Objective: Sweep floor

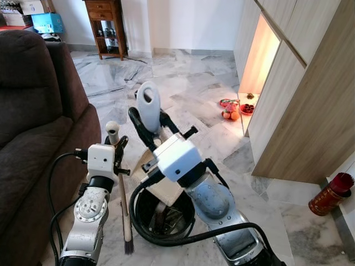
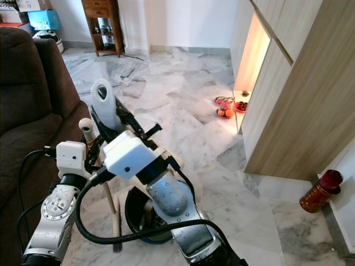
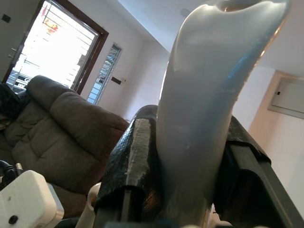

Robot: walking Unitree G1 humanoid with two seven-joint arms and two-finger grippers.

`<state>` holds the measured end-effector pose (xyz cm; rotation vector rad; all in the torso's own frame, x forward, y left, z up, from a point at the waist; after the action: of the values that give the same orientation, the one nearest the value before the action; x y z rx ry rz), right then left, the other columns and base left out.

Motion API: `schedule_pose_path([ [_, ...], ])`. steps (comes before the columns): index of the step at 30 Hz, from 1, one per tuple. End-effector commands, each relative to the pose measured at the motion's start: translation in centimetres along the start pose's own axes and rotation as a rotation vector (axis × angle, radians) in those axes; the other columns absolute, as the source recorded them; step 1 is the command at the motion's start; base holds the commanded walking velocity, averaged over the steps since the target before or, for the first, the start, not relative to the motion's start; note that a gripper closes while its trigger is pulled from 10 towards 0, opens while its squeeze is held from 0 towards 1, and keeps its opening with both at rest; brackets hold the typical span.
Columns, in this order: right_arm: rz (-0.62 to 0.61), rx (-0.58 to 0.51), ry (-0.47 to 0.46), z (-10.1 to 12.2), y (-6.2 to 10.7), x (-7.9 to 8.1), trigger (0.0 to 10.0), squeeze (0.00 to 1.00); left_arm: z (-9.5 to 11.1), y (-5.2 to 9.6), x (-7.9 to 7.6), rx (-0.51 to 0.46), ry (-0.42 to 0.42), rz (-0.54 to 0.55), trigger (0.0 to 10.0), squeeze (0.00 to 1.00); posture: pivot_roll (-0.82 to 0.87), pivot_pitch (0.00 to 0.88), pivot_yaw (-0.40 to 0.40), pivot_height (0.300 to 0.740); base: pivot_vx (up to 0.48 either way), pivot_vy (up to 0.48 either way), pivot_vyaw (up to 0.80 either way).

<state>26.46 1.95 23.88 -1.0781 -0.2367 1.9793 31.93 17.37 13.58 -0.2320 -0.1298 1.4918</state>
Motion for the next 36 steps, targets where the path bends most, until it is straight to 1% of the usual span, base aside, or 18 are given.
schedule_pose_path([
  [1, -0.052, -0.069, 0.063, 1.5, -0.3, -1.1, 10.0, 0.0, 1.2, -0.3, -0.1, -0.058, -0.011, -0.005, 10.0, 0.0, 0.15, 0.0, 0.008, 0.74, 0.0, 0.0, 0.0],
  [4, -0.075, -0.043, 0.092, 0.9, -0.3, -1.5, 10.0, 0.0, 1.2, -0.3, -0.1, -0.059, -0.01, -0.005, 10.0, 0.0, 0.15, 0.0, 0.007, 0.74, 0.0, 0.0, 0.0],
  [6, -0.202, 0.038, 0.18, -0.8, -0.3, -4.5, 10.0, 0.0, 1.2, -0.2, -0.1, -0.06, -0.01, -0.004, 10.0, 0.0, 0.15, 0.0, 0.007, 0.74, 0.0, 0.0, 0.0],
  [9, -0.274, 0.082, 0.22, -1.7, 0.0, -6.3, 10.0, 0.0, 1.3, -0.2, 0.0, -0.059, -0.011, -0.002, 10.0, 0.0, 0.15, 0.0, 0.008, 0.74, 0.0, 0.0, 0.0],
  [10, -0.274, 0.082, 0.22, -1.7, 0.0, -6.3, 10.0, 0.0, 1.3, -0.2, 0.0, -0.059, -0.011, -0.002, 10.0, 0.0, 0.15, 0.0, 0.008, 0.74, 0.0, 0.0, 0.0],
  [12, -0.307, 0.122, 0.251, -2.6, 0.4, -7.4, 10.0, 0.0, 1.2, -0.1, 0.1, -0.059, -0.012, -0.001, 10.0, 0.0, 0.15, 0.0, 0.006, 0.74, 0.0, 0.0, 0.0],
  [16, -0.34, 0.236, 0.338, -5.4, 2.0, -9.4, 10.0, 0.0, 1.2, -0.1, 0.1, -0.058, -0.014, 0.0, 10.0, 0.0, 0.15, 0.0, 0.006, 0.74, 0.0, 0.0, 0.0],
  [17, -0.368, 0.294, 0.342, -6.7, 2.9, -10.2, 10.0, 0.0, 1.2, -0.1, 0.2, -0.057, -0.015, 0.001, 10.0, 0.0, 0.15, 0.0, 0.006, 0.74, 0.0, 0.0, 0.0],
  [18, -0.368, 0.294, 0.342, -6.7, 2.9, -10.2, 10.0, 0.0, 1.2, -0.1, 0.2, -0.057, -0.015, 0.001, 10.0, 0.0, 0.15, 0.0, 0.006, 0.74, 0.0, 0.0, 0.0],
  [20, -0.414, 0.391, 0.326, -8.7, 4.6, -11.3, 10.0, 0.0, 1.2, 0.0, 0.3, -0.054, -0.017, 0.001, 10.0, 0.0, 0.15, 0.0, 0.007, 0.74, 0.0, 0.0, 0.0],
  [21, -0.414, 0.391, 0.326, -8.7, 4.6, -11.3, 10.0, 0.0, 1.2, 0.0, 0.3, -0.054, -0.017, 0.001, 10.0, 0.0, 0.15, 0.0, 0.007, 0.74, 0.0, 0.0, 0.0],
  [23, -0.451, 0.529, 0.313, -11.6, 7.6, -12.0, 10.0, 0.0, 1.1, 0.3, 0.7, -0.049, -0.023, 0.004, 10.0, 0.0, 0.15, 0.0, 0.007, 0.74, 0.0, 0.0, 0.0],
  [24, -0.451, 0.529, 0.313, -11.6, 7.6, -12.0, 10.0, 0.0, 1.1, 0.3, 0.7, -0.049, -0.023, 0.004, 10.0, 0.0, 0.15, 0.0, 0.007, 0.74, 0.0, 0.0, 0.0],
  [25, -0.448, 0.566, 0.324, -12.5, 8.6, -12.0, 10.0, 0.0, 1.2, 0.4, 0.9, -0.048, -0.027, 0.006, 10.0, 0.0, 0.15, 0.0, 0.007, 0.74, 0.0, 0.0, 0.0],
  [27, -0.448, 0.601, 0.32, -13.3, 9.5, -11.9, 10.0, 0.0, 1.2, 0.6, 1.1, -0.047, -0.031, 0.007, 10.0, 0.0, 0.15, 0.0, 0.008, 0.74, 0.0, 0.0, 0.0],
  [28, -0.445, 0.634, 0.311, -14.0, 10.4, -11.7, 10.0, 0.0, 1.2, 0.8, 1.3, -0.043, -0.035, 0.009, 10.0, 0.0, 0.15, 0.0, 0.008, 0.74, 0.0, 0.0, 0.0],
  [31, -0.442, 0.663, 0.301, -14.7, 11.1, -11.5, 10.0, 0.0, 1.1, 0.9, 1.5, -0.039, -0.039, 0.011, 10.0, 0.0, 0.15, 0.0, 0.01, 0.74, 0.0, 0.0, 0.0],
  [36, -0.49, 0.749, 0.256, -16.4, 13.2, -11.6, 10.0, 0.0, 1.1, 1.6, 2.0, -0.028, -0.045, 0.017, 10.0, 0.0, 0.15, 0.0, 0.009, 0.74, 0.0, 0.0, 0.0],
])
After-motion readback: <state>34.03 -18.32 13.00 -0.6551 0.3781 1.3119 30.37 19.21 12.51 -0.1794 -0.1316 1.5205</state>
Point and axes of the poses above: a point about 5 cm out from each wrist's last joint towards the gripper, its own y axis pointing back from the gripper into the wrist, its own z axis along the axis of the wrist's last joint, x = y × z, the point moved 3 cm from there along -y, pointing out of the wrist towards the gripper, and after that the axes turned 13 degrees about y, right-handed, at the moved point
